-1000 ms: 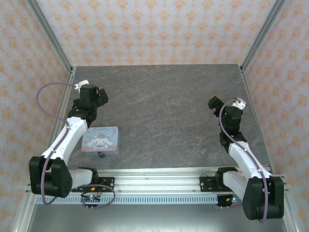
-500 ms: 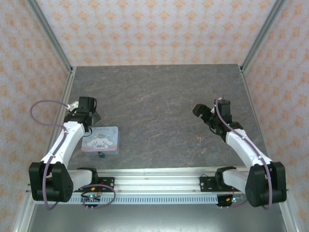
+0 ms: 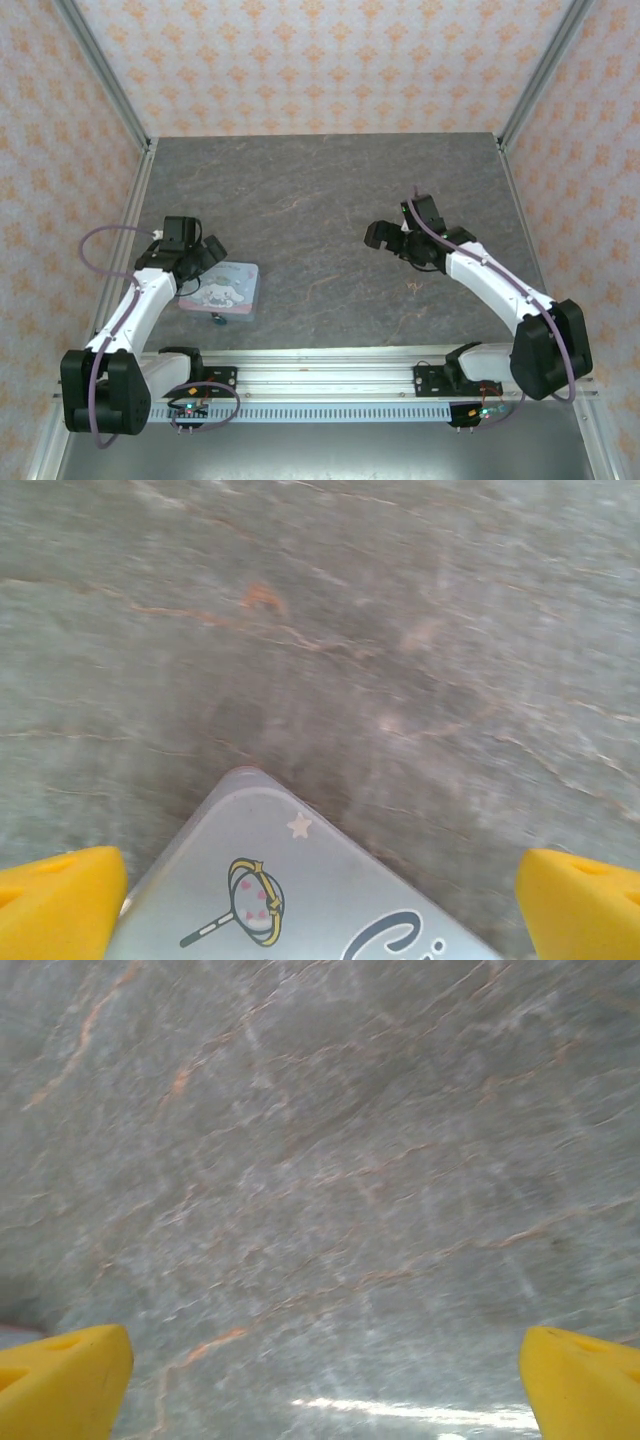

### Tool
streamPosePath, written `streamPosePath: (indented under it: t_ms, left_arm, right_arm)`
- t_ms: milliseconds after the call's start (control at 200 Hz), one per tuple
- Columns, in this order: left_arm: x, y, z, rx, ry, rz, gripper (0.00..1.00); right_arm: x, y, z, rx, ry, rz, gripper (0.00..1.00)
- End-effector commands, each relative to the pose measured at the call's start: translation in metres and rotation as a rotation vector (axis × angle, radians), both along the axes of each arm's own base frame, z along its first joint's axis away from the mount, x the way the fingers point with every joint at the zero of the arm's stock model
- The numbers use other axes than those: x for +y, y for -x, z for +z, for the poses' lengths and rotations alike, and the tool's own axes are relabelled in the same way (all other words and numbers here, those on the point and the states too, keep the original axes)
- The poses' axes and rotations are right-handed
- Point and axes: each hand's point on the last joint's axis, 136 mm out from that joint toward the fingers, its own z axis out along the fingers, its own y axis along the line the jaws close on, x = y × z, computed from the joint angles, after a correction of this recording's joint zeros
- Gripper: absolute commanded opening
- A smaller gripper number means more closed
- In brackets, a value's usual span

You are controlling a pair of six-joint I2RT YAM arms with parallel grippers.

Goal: Unlock a padlock with a key

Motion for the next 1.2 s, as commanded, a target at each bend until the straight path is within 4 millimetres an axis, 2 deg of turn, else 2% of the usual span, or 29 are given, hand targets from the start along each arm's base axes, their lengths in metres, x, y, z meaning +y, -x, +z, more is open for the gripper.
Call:
streamPosePath:
  t_ms: [0,60,175,315,515,751,876,996,1196]
  left_arm:
    - [-0.035,-0.008,0.007,-0.067,0.123,-0.076,1.0]
    - [-0.049,-0.01,0.008,-0.088,0.14,-0.088,1.0]
    - [-0.075,-0.013,0.008,-0.125,0.165,-0.104,1.0]
    - [-0.093,-0.017,0.008,-0.145,0.181,-0.108,1.0]
    - [-0.076,-0.02,0.016,-0.092,0.037,-0.124,1.0]
    - [-0.079,-0.027,0.012,-0.04,0.009,-0.175,1.0]
    - [-0.083,-0.024,0.01,-0.031,0.022,-0.204,1.0]
    - [-0.084,-0.016,0.007,-0.018,0.031,-0.23,1.0]
    - [-0.087,0.0,0.002,-0.015,0.057,-0.266,1.0]
  right_arm:
    - [0.03,0.013,0.011,-0.009,-0.138,0.055,0.99]
    - [0.043,0.019,0.01,0.001,-0.158,0.078,1.0]
    - [0.067,0.033,0.003,0.038,-0.193,0.122,0.92]
    - [0.099,0.055,-0.012,0.094,-0.196,0.183,0.85]
    - [0.144,0.091,-0.03,0.138,-0.202,0.263,0.75]
    - [0.193,0.116,-0.046,0.162,-0.248,0.301,0.64]
    - [0.215,0.118,-0.049,0.167,-0.287,0.306,0.55]
    - [0.226,0.116,-0.051,0.177,-0.308,0.303,0.45]
    - [0.234,0.11,-0.042,0.155,-0.336,0.292,0.41]
